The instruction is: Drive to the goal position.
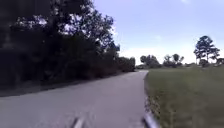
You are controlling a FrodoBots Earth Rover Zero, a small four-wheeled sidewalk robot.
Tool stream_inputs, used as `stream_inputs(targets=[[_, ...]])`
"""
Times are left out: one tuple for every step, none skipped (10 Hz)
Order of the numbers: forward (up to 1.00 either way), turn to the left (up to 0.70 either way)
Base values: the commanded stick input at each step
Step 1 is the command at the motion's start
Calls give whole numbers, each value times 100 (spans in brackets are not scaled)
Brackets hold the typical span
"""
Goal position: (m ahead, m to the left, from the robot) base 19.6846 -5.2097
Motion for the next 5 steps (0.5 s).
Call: stream_inputs(targets=[[50,0],[50,0],[50,0],[50,0],[50,0]])
